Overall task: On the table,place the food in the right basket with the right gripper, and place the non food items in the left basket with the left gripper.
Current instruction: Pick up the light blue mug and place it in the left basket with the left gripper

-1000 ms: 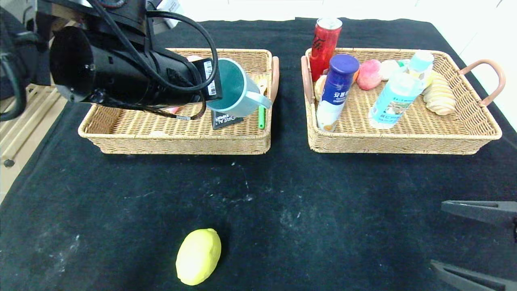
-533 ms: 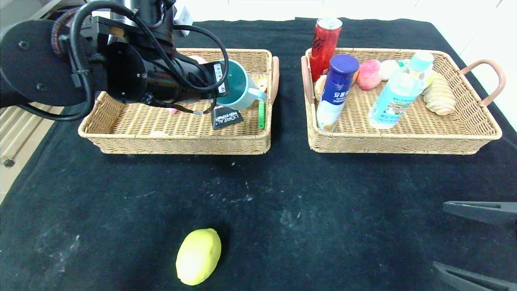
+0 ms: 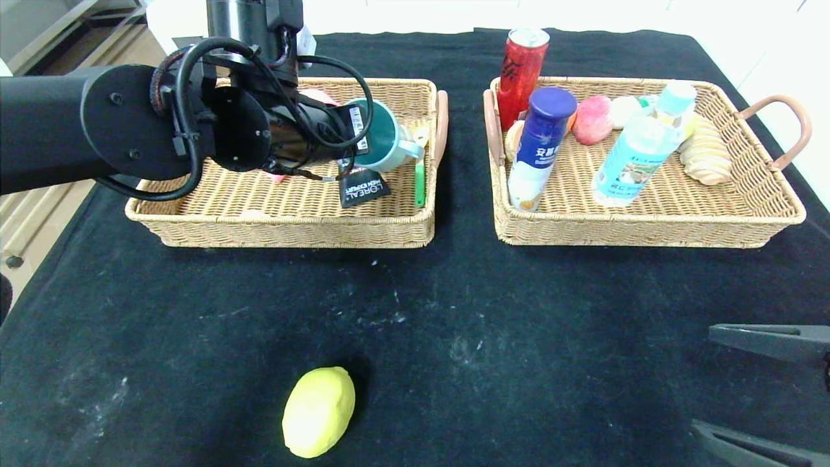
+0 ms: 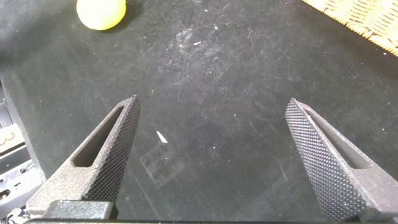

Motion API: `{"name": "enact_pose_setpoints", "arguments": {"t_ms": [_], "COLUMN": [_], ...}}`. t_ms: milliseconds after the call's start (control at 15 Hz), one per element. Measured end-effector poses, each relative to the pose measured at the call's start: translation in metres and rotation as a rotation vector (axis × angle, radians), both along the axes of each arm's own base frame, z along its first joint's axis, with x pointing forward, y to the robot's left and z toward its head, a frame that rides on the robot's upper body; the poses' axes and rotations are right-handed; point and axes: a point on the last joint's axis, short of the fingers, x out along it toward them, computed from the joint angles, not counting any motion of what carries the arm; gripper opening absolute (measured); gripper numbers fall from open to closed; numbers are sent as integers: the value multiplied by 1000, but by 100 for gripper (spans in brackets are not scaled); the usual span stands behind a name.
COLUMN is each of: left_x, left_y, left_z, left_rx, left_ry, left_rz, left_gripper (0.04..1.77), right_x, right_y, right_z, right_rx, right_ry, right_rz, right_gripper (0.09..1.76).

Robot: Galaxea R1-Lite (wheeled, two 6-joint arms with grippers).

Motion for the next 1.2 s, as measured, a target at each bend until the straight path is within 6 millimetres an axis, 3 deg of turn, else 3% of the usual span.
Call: {"name": "enact_pose_setpoints", "arguments": {"t_ms": [267,533,733,1200], "left_x": [2,2,1,-26], "left_y": [0,0,0,2], "left_z": [-2,-3,-3,-2], "left_rx": [3,1,3,31], "left_ry": [4,8,10,50], "left_rz": [11,11,10,-16], "left_gripper": [18,76,106,145], "right_x": [2,2,2,2], "right_y": [1,1,1,1], "right_z": [-1,-1,-1,-2], "right_rx": [-2,-3,-3,-4], "right_ry": [6,8,9,11], "right_rz": [-2,-2,-2,0], "right_gripper": [171,171,171,171]}}
